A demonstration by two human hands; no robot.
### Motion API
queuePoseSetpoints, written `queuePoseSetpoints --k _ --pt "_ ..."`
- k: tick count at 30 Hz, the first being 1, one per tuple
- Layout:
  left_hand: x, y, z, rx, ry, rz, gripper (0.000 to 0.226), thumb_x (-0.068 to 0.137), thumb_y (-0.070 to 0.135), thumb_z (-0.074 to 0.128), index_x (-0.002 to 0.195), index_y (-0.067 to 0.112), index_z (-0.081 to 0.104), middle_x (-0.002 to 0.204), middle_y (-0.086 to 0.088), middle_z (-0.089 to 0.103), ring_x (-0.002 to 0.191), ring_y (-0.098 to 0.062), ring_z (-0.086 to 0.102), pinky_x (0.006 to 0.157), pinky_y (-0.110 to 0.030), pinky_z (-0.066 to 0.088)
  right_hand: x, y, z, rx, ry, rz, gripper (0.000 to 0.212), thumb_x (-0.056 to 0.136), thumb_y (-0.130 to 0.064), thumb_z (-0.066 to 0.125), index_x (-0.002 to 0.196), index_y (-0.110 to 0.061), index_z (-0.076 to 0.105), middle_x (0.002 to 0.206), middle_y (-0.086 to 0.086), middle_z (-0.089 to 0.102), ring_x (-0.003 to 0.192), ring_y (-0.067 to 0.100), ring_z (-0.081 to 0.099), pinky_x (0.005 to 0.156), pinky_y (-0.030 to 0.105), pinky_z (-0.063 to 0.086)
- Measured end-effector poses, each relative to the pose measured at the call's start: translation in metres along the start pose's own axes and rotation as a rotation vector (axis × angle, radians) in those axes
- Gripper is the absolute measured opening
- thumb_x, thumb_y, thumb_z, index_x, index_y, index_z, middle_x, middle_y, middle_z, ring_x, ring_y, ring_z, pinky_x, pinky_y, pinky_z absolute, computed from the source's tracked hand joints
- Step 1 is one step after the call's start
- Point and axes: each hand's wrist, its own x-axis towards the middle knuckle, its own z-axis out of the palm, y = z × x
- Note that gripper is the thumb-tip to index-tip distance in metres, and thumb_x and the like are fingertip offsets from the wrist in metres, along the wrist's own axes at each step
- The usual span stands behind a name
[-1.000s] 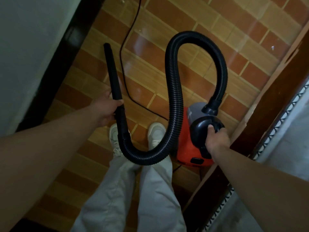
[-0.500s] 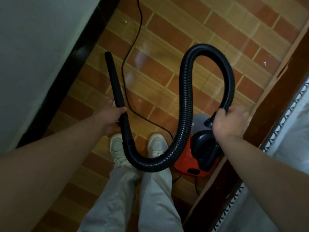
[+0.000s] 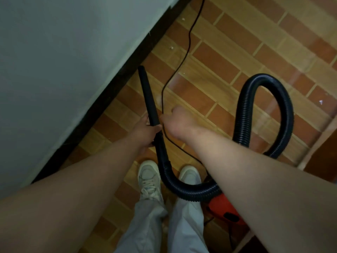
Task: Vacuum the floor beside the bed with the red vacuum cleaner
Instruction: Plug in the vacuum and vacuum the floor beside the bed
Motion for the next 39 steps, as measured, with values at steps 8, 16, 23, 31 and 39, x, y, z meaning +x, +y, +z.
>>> queuePoseSetpoints --k 8,16,23,31,39 --pt "0.01 -0.01 -0.019 -0.084 0.019 -0.044 0.067 0.098 0.012 0.065 0.153 0.034 0.035 0.121 -0.007 0.067 0.103 -0.023 0.067 0.066 -0.03 0.055 0.007 0.017 0.074 0.479 -0.261 0.443 0.05 0.106 -0.046 0.031 0.136 -0.013 0.054 0.097 0.012 0.063 0.074 0.029 0.065 0.067 0.032 0.056" --pt "0.017 -0.006 -0.03 -0.067 -0.014 -0.081 0.067 0.098 0.018 0.067 0.155 0.028 0.033 0.122 -0.007 0.068 0.103 -0.021 0.069 0.079 -0.041 0.059 0.021 0.019 0.085 0.056 -0.214 0.222 0.026 0.096 -0.023 0.057 0.12 -0.012 0.06 0.101 0.01 0.068 0.083 0.025 0.066 0.064 0.033 0.05" --pt "0.019 0.023 -0.016 -0.123 -0.006 -0.066 0.045 0.103 0.017 0.059 0.144 0.029 0.043 0.119 -0.006 0.067 0.1 -0.02 0.068 0.078 -0.039 0.061 0.04 0.01 0.054 -0.149 -0.199 0.186 0.033 0.097 -0.031 0.053 0.122 -0.01 0.05 0.102 0.007 0.062 0.084 0.025 0.062 0.062 0.034 0.048" --pt "0.025 0.041 0.0 -0.127 0.027 -0.094 0.022 0.103 0.013 0.057 0.104 0.032 0.048 0.119 -0.01 0.067 0.106 -0.027 0.068 0.091 -0.047 0.059 0.062 0.015 0.019 -0.245 -0.301 0.083 0.023 0.099 -0.028 0.051 0.115 -0.015 0.06 0.091 0.003 0.064 0.074 0.018 0.061 0.056 0.029 0.046" --pt "0.04 0.066 0.043 -0.126 0.083 -0.129 0.045 0.101 0.013 0.061 0.14 0.027 0.042 0.123 -0.011 0.068 0.103 -0.028 0.071 0.083 -0.047 0.062 0.075 0.03 -0.032 -0.083 -0.365 0.109 0.017 0.098 -0.029 0.054 0.107 -0.017 0.061 0.083 0.005 0.063 0.066 0.02 0.059 0.049 0.026 0.041"
